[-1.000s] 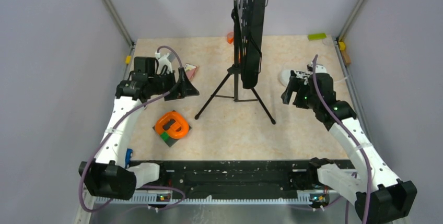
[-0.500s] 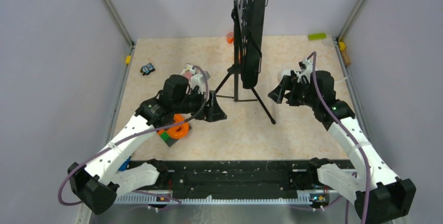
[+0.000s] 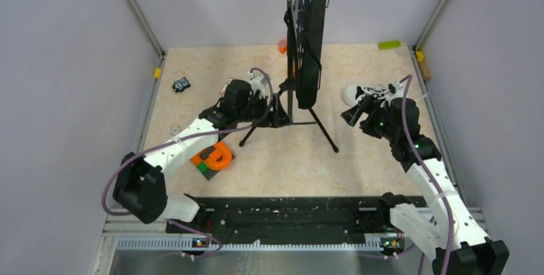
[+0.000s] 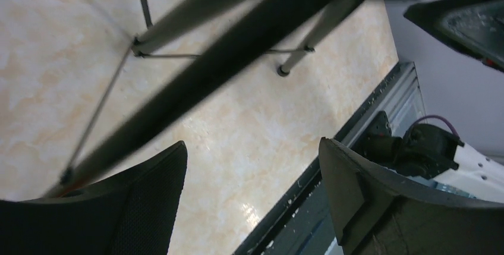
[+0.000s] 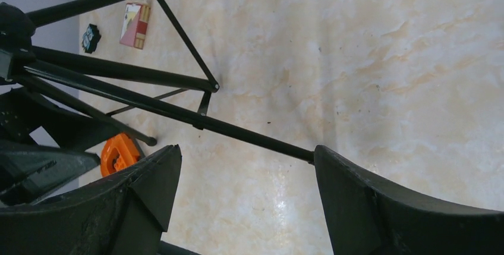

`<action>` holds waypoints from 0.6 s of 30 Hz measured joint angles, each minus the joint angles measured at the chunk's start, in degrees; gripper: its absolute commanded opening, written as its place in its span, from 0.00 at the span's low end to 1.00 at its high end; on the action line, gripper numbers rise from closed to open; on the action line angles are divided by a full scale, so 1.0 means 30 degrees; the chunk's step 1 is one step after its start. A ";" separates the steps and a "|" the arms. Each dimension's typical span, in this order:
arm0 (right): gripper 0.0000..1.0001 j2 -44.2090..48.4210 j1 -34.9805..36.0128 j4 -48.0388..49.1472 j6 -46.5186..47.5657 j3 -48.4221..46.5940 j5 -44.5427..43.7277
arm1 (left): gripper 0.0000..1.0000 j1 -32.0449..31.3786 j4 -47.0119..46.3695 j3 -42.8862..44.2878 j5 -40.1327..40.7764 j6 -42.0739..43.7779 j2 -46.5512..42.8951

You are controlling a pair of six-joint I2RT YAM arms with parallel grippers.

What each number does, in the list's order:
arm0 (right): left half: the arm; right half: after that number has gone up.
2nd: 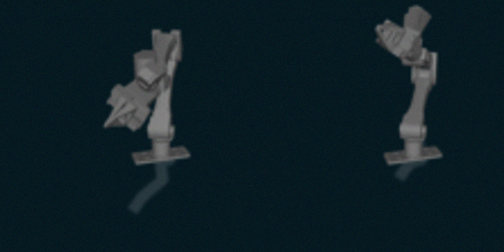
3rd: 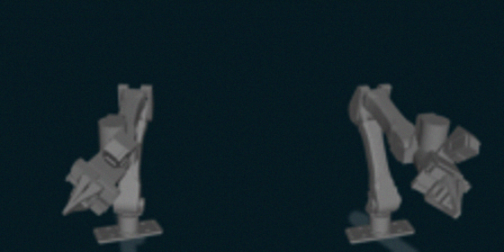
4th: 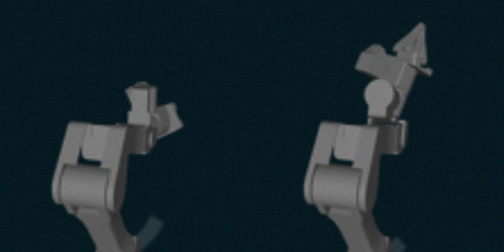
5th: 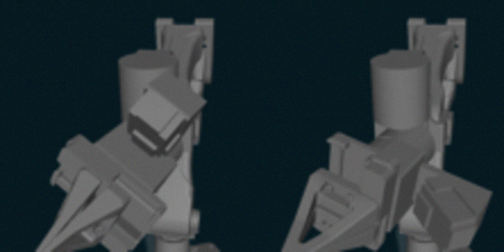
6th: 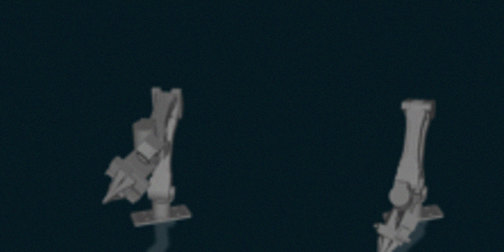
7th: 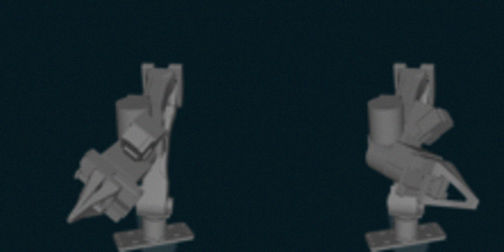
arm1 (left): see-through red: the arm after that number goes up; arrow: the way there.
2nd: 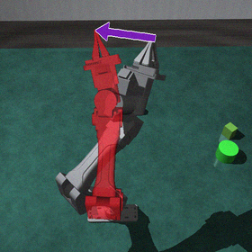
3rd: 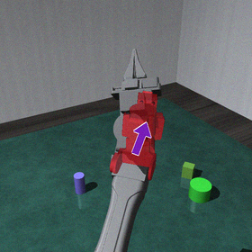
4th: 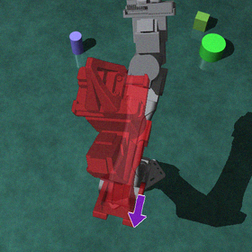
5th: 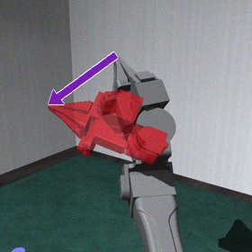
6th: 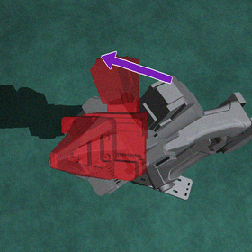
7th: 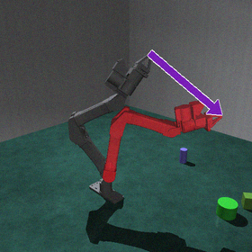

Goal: Tie the shoes
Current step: Move the distractor to the center of the board.

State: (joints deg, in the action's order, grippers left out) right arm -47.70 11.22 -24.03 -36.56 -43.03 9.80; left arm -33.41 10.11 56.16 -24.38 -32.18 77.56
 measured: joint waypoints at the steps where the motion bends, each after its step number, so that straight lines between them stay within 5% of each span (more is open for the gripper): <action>1: 0.84 0.0131 -0.0022 -0.0066 -0.0044 0.0000 -0.0138 | 0.84 0.0328 -0.0153 0.0248 -0.0095 0.0102 0.0415; 18: 0.93 0.1195 -0.0350 -0.3220 0.0860 -0.1005 -0.4058 | 0.83 0.3315 -0.0801 0.6783 -0.2492 0.1392 0.7337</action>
State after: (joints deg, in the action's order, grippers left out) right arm -44.12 10.17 -33.69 -33.98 -46.04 -2.37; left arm -23.46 7.70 76.51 -31.86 -28.01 99.57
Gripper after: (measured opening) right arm 0.913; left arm 0.833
